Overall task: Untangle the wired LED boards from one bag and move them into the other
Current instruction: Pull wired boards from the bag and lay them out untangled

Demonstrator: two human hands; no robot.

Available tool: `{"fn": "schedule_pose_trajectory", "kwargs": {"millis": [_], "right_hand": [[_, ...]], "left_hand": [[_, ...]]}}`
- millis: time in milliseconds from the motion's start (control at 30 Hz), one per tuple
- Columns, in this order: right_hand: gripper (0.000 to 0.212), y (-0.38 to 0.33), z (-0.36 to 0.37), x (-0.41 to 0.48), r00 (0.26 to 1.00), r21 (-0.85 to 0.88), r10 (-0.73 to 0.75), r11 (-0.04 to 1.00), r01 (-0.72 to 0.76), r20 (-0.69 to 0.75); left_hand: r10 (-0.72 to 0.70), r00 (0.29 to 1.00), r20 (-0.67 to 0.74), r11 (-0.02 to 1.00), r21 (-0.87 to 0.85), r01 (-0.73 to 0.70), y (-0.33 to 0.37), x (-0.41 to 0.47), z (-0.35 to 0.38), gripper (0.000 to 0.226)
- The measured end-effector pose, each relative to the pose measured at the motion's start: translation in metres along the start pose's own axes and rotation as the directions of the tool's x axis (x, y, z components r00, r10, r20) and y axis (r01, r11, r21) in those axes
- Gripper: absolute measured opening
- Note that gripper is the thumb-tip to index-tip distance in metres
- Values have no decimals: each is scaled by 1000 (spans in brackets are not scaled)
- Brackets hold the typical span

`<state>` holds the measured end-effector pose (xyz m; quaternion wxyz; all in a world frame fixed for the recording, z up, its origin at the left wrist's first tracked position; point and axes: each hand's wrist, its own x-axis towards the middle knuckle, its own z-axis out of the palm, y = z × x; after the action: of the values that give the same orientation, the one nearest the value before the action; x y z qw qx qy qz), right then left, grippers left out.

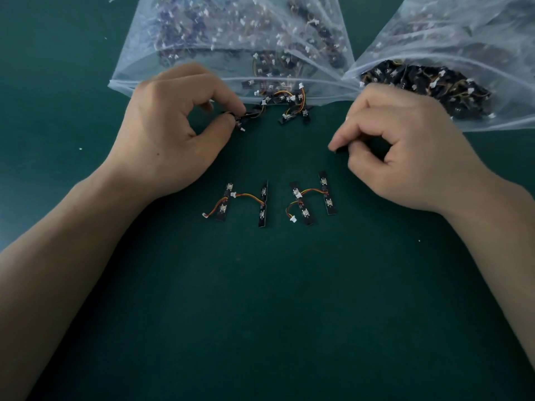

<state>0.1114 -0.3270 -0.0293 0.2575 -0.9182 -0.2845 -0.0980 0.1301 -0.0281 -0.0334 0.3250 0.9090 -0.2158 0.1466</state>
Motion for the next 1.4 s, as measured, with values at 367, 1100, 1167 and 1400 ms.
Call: {"fn": "schedule_pose_trajectory", "kwargs": {"millis": [367,1100,1167,1400], "right_hand": [[14,4,-1,2,986,-15,-66,998,65,-151],[10,2,-2,-1,991,106,100,990,-91,-90],[10,3,-2,0,992,98,90,992,-81,-92],[29,4,3,3,986,27,166,986,-166,-9]], "left_hand": [[3,1000,20,1000,-13,-3,-2,0,1,13],[16,1000,25,1000,-5,-16,2,0,0,15],[10,1000,27,1000,-4,-10,2,0,0,15],[-5,1000,28,1000,-11,5,4,-1,-1,14]]}}
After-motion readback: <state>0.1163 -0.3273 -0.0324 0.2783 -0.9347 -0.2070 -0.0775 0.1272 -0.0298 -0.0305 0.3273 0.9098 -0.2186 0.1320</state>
